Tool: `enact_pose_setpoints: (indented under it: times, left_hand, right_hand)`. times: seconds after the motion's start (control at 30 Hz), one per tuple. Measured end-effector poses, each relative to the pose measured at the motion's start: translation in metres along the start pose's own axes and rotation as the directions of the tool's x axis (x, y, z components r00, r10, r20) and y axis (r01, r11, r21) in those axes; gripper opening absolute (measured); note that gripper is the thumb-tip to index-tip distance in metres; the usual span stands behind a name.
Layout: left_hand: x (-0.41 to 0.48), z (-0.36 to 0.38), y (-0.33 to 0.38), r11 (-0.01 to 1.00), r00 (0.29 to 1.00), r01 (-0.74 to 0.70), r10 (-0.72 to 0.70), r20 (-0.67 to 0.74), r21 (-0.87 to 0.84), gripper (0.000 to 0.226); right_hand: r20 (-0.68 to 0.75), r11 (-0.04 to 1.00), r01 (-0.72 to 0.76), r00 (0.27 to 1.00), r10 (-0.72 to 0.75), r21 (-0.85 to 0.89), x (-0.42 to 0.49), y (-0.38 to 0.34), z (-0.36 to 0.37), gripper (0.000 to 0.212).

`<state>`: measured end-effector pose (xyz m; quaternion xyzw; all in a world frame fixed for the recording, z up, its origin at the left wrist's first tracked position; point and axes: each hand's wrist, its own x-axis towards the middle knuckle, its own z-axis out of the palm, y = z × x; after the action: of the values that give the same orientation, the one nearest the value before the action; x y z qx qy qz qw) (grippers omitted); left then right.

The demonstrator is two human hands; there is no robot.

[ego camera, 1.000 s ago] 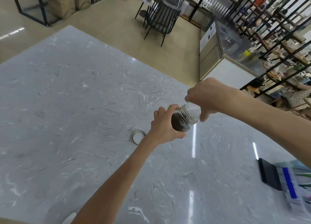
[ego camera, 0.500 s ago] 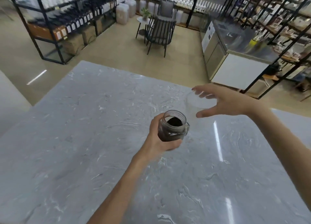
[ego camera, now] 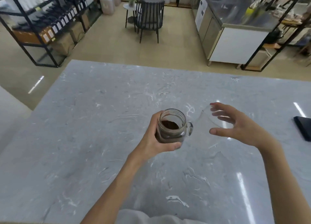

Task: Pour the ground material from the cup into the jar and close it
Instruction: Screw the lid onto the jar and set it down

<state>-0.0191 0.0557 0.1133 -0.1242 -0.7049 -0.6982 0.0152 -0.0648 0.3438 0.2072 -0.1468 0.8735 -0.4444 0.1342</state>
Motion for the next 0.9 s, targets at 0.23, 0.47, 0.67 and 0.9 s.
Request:
enact_pose_setpoints:
  times: [0.23, 0.47, 0.67, 0.9]
  left_hand:
    - [-0.006, 0.014, -0.022, 0.996, 0.996, 0.051, -0.056, 0.065, 0.067, 0.093]
    - [-0.032, 0.008, -0.057, 0.970, 0.980, 0.177, -0.189, 0.061, 0.166, 0.090]
    - [-0.068, -0.006, -0.093, 0.942, 0.964, 0.245, -0.263, 0.050, 0.231, 0.094]
    - [-0.069, -0.010, -0.110, 0.918, 0.954, 0.263, -0.293, 0.060, 0.296, 0.092]
  right_hand:
    - [-0.017, 0.935, -0.029, 1.000, 0.025, -0.355, -0.017, 0.004, -0.002, 0.104]
    - [0.020, 0.913, -0.067, 0.996, 0.082, -0.402, -0.009, 0.040, 0.054, 0.118]
    - [0.053, 0.933, -0.077, 0.993, 0.102, -0.350, -0.022, 0.087, 0.105, 0.116]
    - [0.048, 0.940, -0.071, 0.995, 0.092, -0.334, -0.034, 0.118, 0.132, 0.105]
